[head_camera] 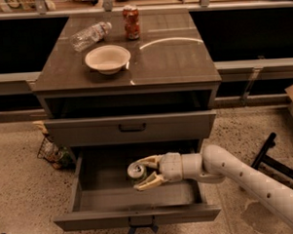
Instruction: Place green can into middle drawer
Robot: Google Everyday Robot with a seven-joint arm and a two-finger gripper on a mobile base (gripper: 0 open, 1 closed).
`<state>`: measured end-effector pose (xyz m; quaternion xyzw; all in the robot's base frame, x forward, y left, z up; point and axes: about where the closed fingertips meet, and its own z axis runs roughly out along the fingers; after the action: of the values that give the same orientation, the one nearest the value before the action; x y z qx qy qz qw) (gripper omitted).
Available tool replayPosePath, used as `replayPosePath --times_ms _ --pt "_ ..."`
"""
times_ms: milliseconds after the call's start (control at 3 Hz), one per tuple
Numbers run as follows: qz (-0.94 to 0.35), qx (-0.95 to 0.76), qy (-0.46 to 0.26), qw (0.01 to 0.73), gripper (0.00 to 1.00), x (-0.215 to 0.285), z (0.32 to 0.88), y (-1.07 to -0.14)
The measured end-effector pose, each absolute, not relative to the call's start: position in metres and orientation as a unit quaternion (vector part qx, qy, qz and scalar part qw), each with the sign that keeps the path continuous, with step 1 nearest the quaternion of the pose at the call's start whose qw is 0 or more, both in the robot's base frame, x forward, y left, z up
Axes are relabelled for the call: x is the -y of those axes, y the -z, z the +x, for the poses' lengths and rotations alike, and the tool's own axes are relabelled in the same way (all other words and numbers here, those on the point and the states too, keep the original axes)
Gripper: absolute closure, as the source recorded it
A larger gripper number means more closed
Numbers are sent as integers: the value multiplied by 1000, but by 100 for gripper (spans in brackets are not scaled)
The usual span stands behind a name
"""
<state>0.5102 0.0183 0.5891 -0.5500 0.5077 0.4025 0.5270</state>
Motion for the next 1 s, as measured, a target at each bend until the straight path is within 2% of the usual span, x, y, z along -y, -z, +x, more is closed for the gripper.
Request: replayPosePath --times_ms 1000 --pt "-533 -533 -405 517 98 -93 567 -475"
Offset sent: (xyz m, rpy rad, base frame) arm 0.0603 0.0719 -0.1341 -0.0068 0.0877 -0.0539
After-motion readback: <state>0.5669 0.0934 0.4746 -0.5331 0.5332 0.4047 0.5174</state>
